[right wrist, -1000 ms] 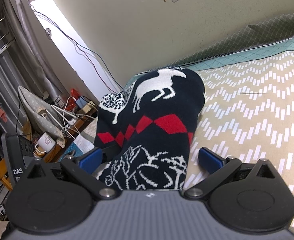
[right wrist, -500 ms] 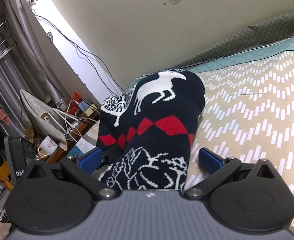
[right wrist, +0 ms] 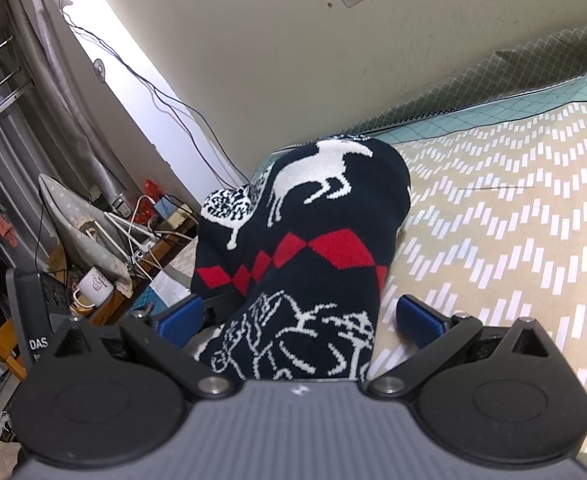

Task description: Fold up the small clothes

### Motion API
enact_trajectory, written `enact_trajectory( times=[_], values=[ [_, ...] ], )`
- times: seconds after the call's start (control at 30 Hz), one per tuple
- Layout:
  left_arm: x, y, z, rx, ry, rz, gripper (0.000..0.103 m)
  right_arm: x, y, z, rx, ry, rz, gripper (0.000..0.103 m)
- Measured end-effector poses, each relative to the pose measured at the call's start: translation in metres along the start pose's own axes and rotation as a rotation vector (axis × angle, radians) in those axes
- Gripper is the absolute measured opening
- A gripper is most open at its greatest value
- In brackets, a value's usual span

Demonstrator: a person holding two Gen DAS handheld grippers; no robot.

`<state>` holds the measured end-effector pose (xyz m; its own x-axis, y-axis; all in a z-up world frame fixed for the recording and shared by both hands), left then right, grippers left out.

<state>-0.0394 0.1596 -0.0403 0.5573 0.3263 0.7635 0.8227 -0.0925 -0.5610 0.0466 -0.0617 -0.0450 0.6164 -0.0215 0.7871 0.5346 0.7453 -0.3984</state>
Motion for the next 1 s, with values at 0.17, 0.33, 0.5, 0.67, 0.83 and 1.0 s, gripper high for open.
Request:
enact_trajectory(
  times=[0.17, 0.33, 0.5, 0.67, 0.83, 1.0],
  values=[
    [-0.0002, -0.0001, -0.0002, 0.0, -0.001, -0.001, 0.103, -0.0002, 0.0012, 0.0007, -0.005, -0.005, 0.006, 0.097],
    [-0.0002, 0.0002, -0.0003, 0.0, -0.001, -0.001, 0.103, -0.0002, 0.0012, 0.0005, -0.004, -0.005, 0.006, 0.097],
    [-0.0001, 0.0003, -0.0003, -0.002, -0.001, -0.001, 0.103, -0.0002, 0.0012, 0.0006, -0.004, -0.006, 0.006, 0.097],
    [-0.0003, 0.0001, 0.0, -0.007, -0.003, -0.002, 0.103, -0.0002, 0.0019, 0.0007, -0.005, -0.006, 0.007, 0.097],
    [-0.0005, 0.0001, 0.0012, -0.014, -0.011, -0.003, 0.103, -0.0002, 0.002, 0.0007, -0.005, -0.006, 0.007, 0.097],
    [-0.0004, 0.0002, 0.0011, -0.014, -0.012, -0.001, 0.103, -0.0002, 0.0019, 0.0007, -0.005, -0.006, 0.007, 0.097]
  ],
)
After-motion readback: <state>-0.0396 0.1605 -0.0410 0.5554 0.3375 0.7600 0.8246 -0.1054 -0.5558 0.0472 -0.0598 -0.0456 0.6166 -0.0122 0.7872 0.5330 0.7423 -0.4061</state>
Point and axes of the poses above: each gripper's, at about its wrist camera, not at the fingertips, and y roughly the way its jaws point, z to its left, x to its top, the point moved 3 cm from there along y, roughly the way its jaws point, and after that the axes turned 7 degrees about -y, right-handed, at the moved point
